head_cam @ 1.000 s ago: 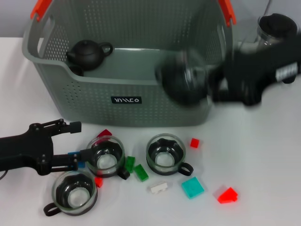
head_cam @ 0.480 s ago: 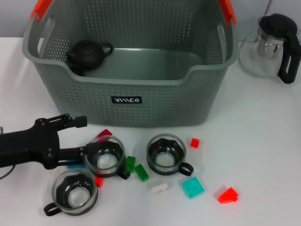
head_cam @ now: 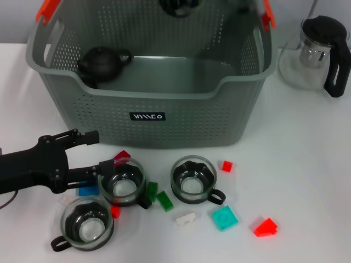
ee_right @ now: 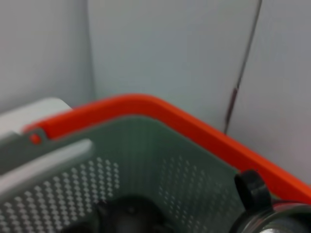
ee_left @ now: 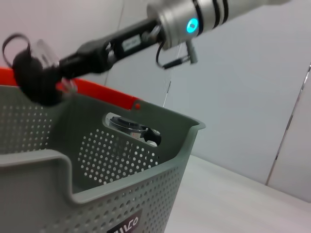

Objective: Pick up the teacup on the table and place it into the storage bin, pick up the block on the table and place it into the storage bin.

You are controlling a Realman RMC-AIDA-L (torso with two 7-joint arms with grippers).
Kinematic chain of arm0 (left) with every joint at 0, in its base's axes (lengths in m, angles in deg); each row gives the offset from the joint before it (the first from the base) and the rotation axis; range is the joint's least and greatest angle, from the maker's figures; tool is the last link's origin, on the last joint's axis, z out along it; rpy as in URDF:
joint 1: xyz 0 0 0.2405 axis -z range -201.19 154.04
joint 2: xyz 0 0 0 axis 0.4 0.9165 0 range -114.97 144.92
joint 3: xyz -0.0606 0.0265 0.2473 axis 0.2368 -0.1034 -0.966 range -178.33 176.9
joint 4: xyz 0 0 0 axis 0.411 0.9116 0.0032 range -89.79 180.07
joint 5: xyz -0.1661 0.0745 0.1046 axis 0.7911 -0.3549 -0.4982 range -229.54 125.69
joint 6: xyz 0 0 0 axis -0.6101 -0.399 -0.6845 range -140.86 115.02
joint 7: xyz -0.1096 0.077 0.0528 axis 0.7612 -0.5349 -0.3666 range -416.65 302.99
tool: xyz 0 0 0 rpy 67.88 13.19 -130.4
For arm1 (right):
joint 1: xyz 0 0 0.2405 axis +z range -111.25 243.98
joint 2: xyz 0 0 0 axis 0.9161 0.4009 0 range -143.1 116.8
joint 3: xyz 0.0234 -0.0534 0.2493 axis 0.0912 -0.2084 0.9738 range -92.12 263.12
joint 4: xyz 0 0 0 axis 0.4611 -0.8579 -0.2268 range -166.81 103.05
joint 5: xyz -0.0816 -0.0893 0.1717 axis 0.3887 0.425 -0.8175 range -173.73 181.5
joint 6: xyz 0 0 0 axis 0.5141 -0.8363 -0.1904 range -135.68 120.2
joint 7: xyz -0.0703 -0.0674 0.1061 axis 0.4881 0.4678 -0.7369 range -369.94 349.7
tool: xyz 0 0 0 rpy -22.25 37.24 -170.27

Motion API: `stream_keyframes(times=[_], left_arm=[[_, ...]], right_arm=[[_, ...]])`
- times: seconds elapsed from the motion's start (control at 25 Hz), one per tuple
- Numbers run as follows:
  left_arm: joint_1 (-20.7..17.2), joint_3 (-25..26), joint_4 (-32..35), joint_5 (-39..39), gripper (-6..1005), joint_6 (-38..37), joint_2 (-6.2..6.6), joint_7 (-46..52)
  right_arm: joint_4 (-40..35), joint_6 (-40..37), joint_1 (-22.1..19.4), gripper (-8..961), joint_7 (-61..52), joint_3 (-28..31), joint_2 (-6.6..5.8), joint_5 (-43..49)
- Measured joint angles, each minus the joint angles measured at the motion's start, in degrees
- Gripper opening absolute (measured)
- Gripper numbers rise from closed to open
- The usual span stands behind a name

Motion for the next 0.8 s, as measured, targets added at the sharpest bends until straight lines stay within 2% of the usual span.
stream_keyframes(times=[0.12, 0.24, 0.48, 0.8], left_arm=[[0.0, 0.0, 0.0, 0.0, 860, 0.4, -0.06, 0.0], [0.1, 0.0, -0.4, 0.0, 859, 0.5, -0.09, 0.0], [0.2, 0.0, -0.6, 0.0, 859, 1.2, -0.07, 0.0], [0.3, 0.0, -0.8, 0.0, 860, 1.2, -0.05, 0.0]], right_arm=[[6.8, 6.7, 1.7, 54, 0.0, -3.7, 0.38, -0.2], [11.5, 9.6, 3.1, 53, 0.6, -5.9, 0.79, -1.0], [12.5, 5.7, 2.1, 53, 3.3, -9.8, 0.67, -7.8], [12.9, 2.8, 1.2, 54, 4.0, -9.9, 0.31, -8.3]])
